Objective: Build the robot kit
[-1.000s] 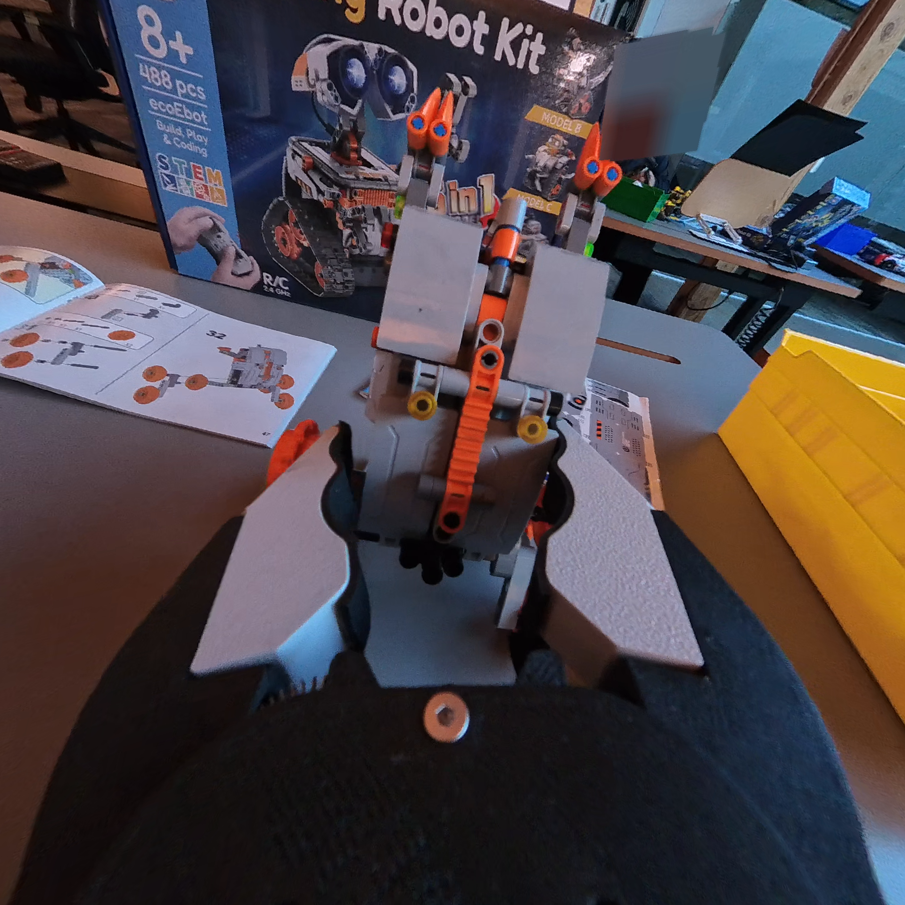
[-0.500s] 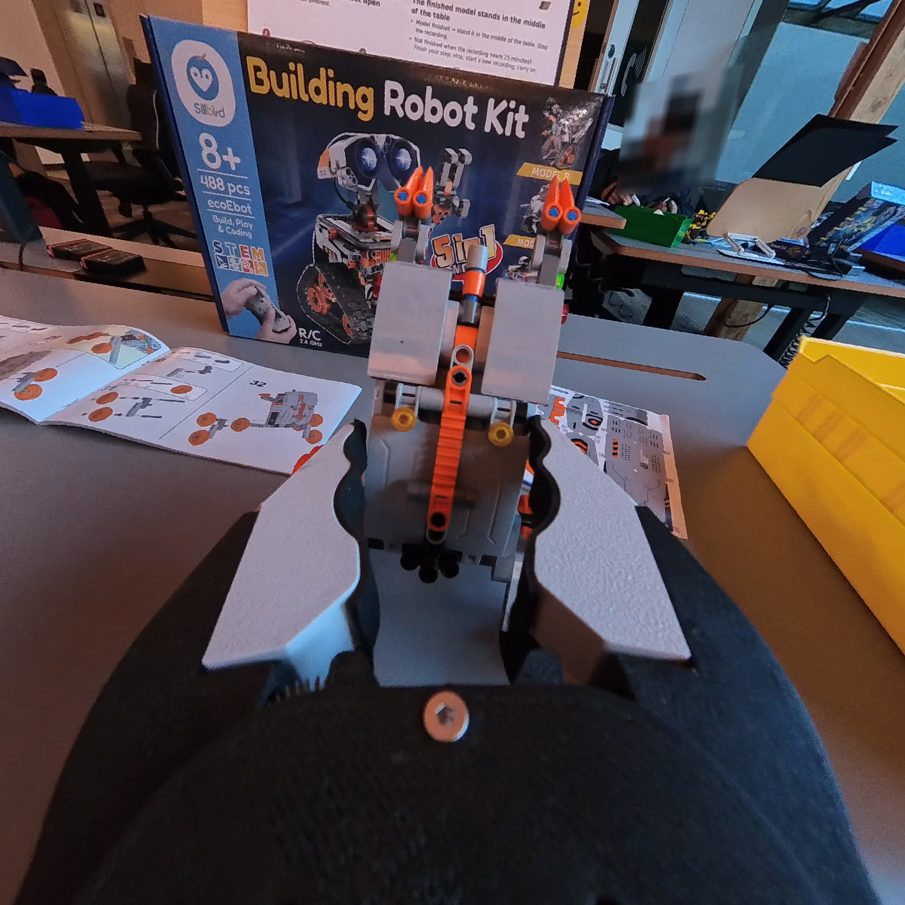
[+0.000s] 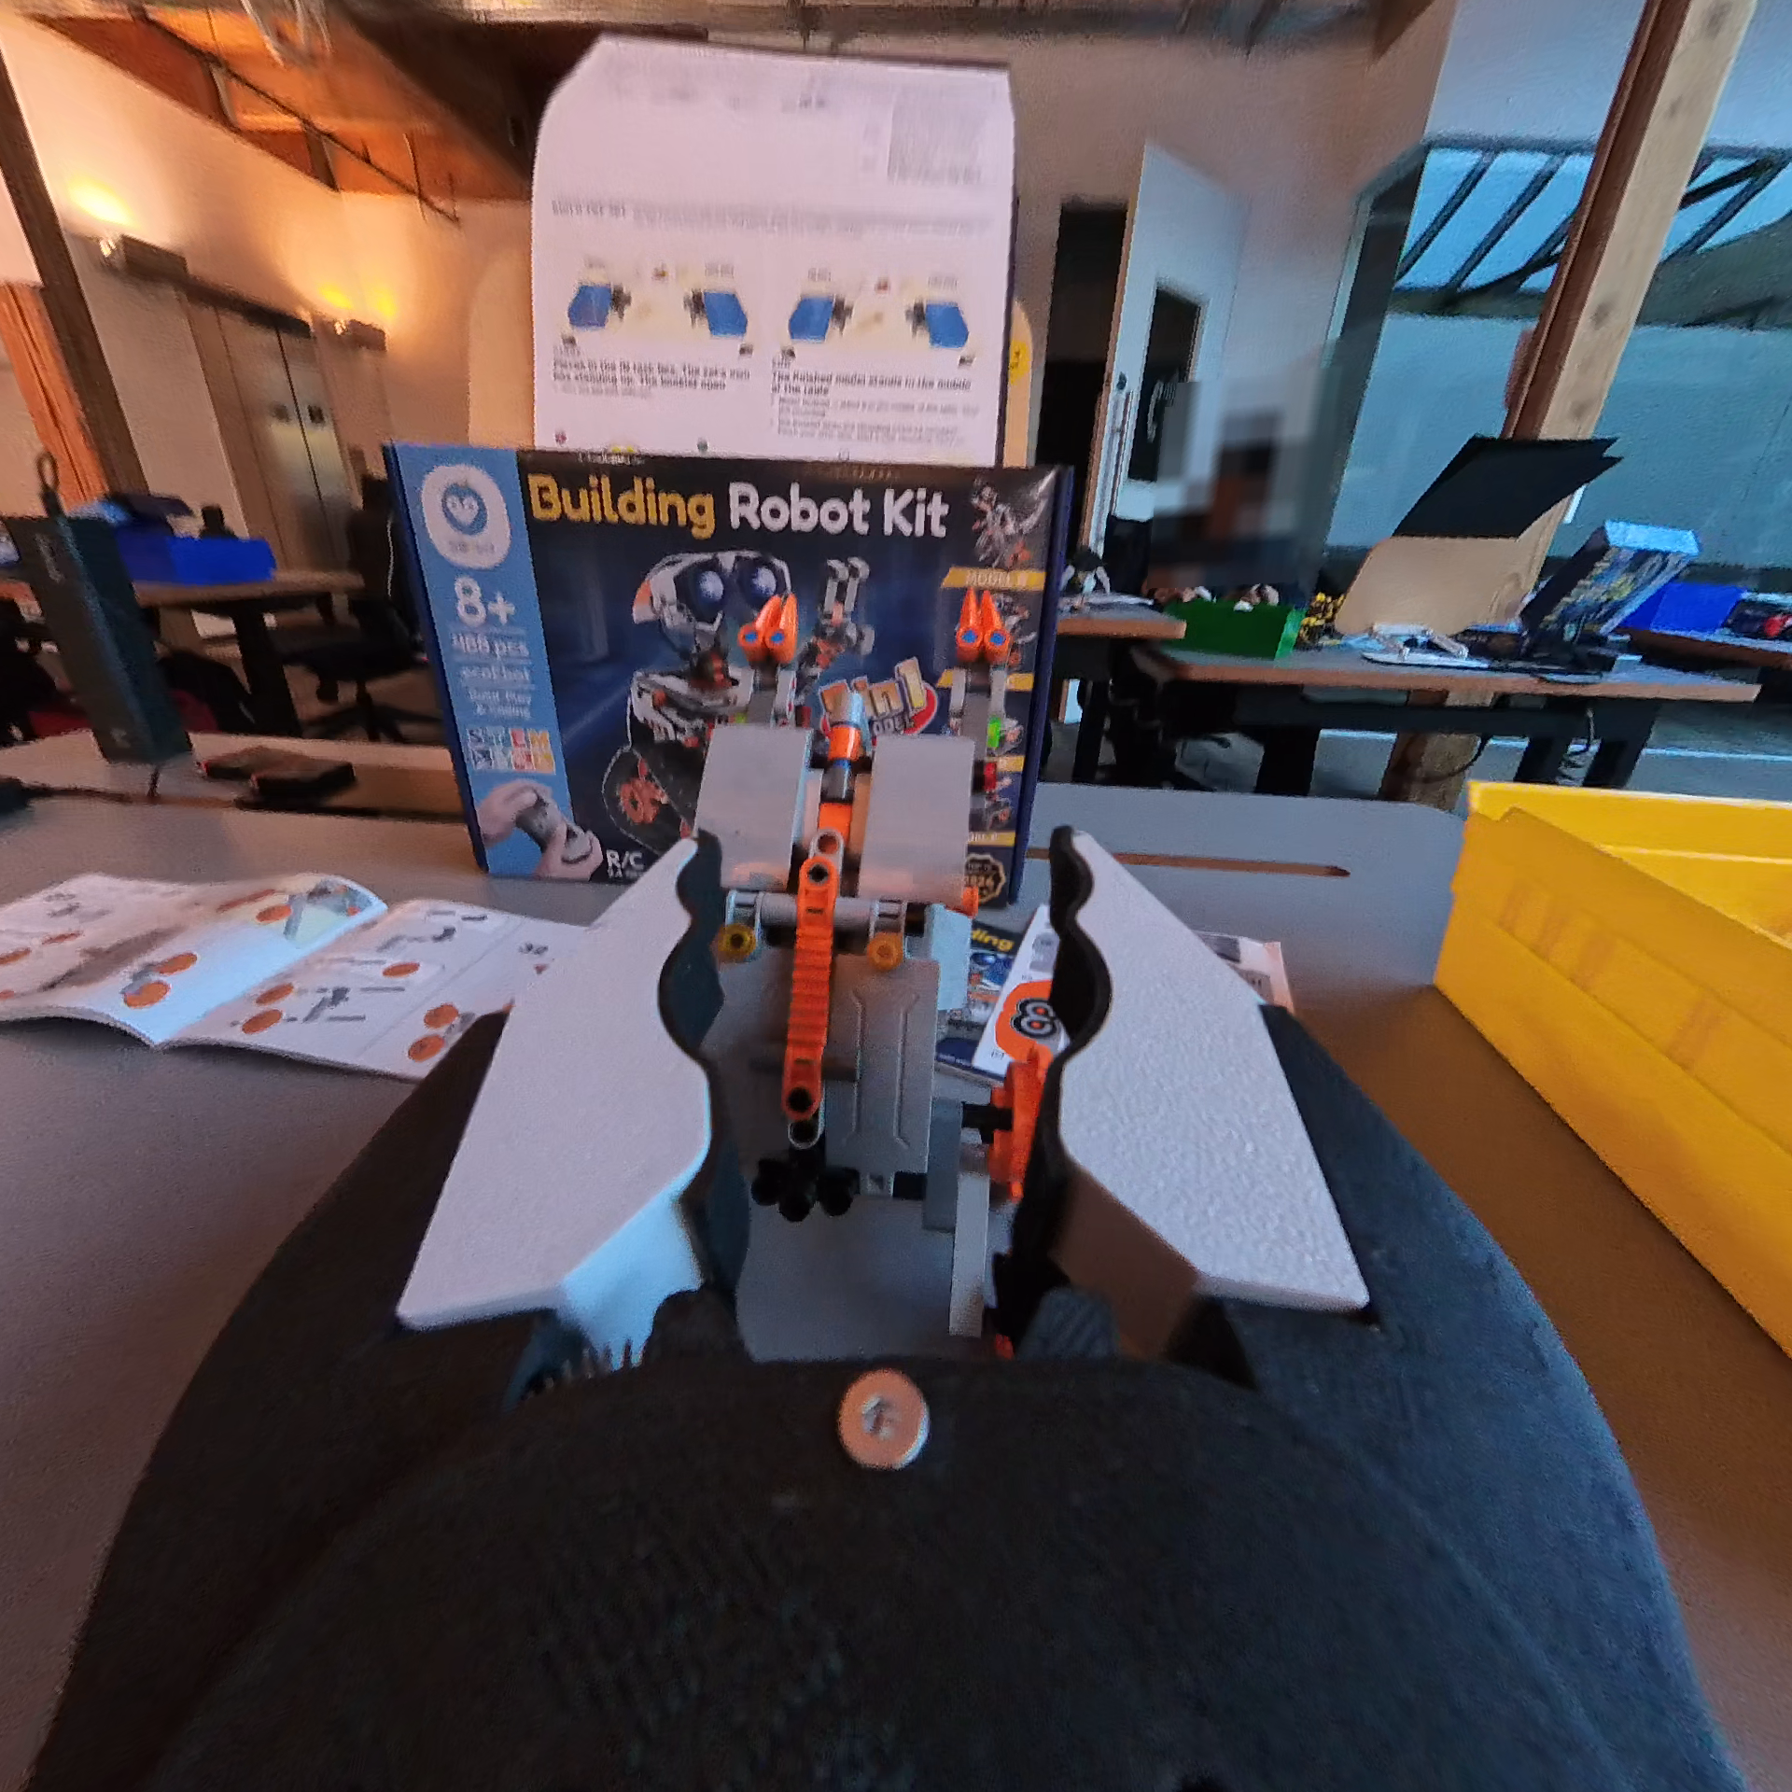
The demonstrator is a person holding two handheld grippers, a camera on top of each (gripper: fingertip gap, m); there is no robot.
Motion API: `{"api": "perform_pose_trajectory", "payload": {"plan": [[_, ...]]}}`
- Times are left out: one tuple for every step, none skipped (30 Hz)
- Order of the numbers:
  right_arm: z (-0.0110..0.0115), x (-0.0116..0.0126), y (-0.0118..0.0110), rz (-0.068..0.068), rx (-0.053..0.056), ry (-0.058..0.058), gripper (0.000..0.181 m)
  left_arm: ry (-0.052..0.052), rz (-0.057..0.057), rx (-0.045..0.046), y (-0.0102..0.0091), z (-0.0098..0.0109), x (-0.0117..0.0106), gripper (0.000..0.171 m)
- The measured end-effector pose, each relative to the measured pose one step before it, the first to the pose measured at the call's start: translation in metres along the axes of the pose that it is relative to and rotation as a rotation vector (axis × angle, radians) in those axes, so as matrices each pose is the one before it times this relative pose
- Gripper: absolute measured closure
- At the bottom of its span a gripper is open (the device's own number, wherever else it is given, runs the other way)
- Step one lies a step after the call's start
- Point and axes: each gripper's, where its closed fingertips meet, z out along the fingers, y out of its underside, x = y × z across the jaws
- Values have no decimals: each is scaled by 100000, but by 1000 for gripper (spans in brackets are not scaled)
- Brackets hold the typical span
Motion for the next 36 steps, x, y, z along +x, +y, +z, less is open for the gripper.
{"api": "perform_pose_trajectory", "payload": {"plan": [[-130,89,-246,886,1358,-14,115,145,-362,68,12,67,-15,147],[-75,3,-175,917,1042,-456,115,323,-322,-296,91,111,35,146],[-37,-60,-118,774,752,-687,116,424,-181,-608,142,139,78,146],[-11,-42,-22,432,140,-439,116,402,22,-815,163,145,101,146],[2,-57,40,-166,-261,-279,117,357,258,-776,159,128,127,146],[-34,-245,-100,-1119,129,-816,117,163,320,-568,94,81,113,146],[-73,-519,-360,-2851,1251,-1547,118,244,247,-294,10,17,154,146],[-117,-797,-562,-5015,2240,-1990,119,708,372,406,-159,-84,286,146],[-119,-1061,-618,-6114,2589,-2612,121,703,622,1478,-337,-204,335,146],[-85,-1340,-642,-6024,2427,-3818,122,110,854,2067,-450,-283,254,146],[-21,-1584,-615,-5170,2048,-5058,125,-552,851,1838,-428,-321,108,146],[83,-1835,-475,-3711,1147,-6565,132,-800,707,1290,-356,-321,12,146],[256,-2147,-183,-2022,-392,-8680,144,-671,397,865,-260,-279,-29,146],[524,-2193,-14,-80,-1359,-9252,151,-312,-46,936,-261,-233,-30,146],[813,-2102,59,2068,-1690,-8907,152,5,-403,1911,-384,-201,21,146],[1119,-2277,360,3952,-2885,-10230,153,130,-498,3297,-563,-199,66,147],[1400,-2326,732,5543,-4522,-10700,153,536,-406,3836,-593,-197,159,148],[1546,-2190,834,5654,-4673,-10318,154,890,-376,3140,-502,-162,243,148],[1562,-1967,644,5095,-3224,-9663,154,945,-274,1853,-334,-129,273,148],[1516,-1731,470,4969,-2691,-9034,154,668,-4,632,-172,-102,239,148],[1403,-1427,171,4983,-1373,-7891,154,129,458,30,-77,-76,169,148],[1267,-1209,-107,4470,503,-7147,154,-362,757,82,-72,-62,94,148],[1167,-966,-272,3920,1672,-6109,154,-435,910,448,-110,-49,108,148],[1084,-757,-302,2758,1609,-4975,154,-352,904,738,-137,-55,124,148],[1018,-474,-256,1429,1113,-3231,154,-286,810,883,-157,-57,131,148],[858,-191,-390,2007,1403,-1399,154,-347,728,1076,-188,-69,100,149],[643,-263,-610,3756,2347,-1750,154,-435,372,1476,-221,-106,99,149],[373,-564,-705,4583,2642,-3696,154,-86,-135,2802,-417,-175,189,151],[-53,-670,-542,5280,1359,-4369,152,809,-169,5262,-824,-303,370,153],[-455,-513,-252,2761,771,-3091,153,591,443,6872,-1047,-388,340,156],[-620,74,14,-1550,1441,640,155,-1163,1328,5612,-893,-384,33,157],[-691,604,393,-2279,-767,3557,156,-2813,2186,3086,-554,-297,-294,157],[-606,807,386,-227,-2464,4129,156,-3252,2540,923,-235,-191,-447,157],[-436,628,-143,2973,-897,2467,156,-2797,2038,-445,7,-50,-466,155],[-320,-18,-632,3854,1871,-1854,156,-2019,1155,-1083,181,42,-431,153],[-252,-304,-638,2631,2982,-3535,156,-1281,299,-1720,292,101,-389,151]]}}
